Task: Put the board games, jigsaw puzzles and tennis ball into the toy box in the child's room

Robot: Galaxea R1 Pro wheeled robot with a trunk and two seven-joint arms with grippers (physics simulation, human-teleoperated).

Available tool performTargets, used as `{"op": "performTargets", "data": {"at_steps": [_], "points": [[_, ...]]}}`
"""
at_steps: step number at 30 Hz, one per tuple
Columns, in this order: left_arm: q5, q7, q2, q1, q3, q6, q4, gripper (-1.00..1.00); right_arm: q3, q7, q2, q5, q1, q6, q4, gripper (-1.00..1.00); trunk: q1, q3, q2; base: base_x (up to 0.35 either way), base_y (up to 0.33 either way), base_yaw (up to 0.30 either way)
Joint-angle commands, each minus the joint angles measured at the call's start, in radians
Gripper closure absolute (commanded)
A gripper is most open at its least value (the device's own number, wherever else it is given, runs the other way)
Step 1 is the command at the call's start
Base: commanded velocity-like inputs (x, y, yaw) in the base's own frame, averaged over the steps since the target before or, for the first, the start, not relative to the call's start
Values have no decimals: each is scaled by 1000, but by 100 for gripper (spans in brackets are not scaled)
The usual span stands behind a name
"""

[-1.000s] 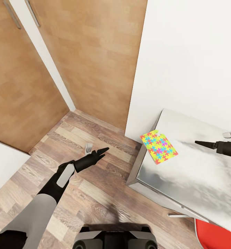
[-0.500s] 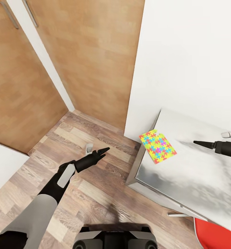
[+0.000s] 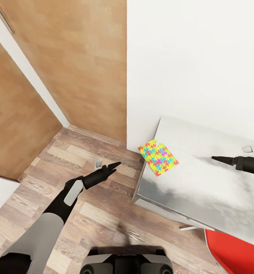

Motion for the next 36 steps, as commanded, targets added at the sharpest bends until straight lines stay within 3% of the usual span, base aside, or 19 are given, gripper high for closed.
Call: {"op": "performTargets", "data": {"at_steps": [1,13,36], "points": [[7,0,1,-1,1,6,3,-100,1,0,-1,-6,2,5,-3,-100,1,-1,-2,0,0,-277],[8,1,6,-3,5,-62,55,-100,1,0,3,-6,49,7,-82,-100,1,-1,-2,0,0,-209],[9,-5,6,5,0,-112,73,-100,0,-3,19,-5,77,7,-122,-100,1,-1,-2,61,0,-21]]}}
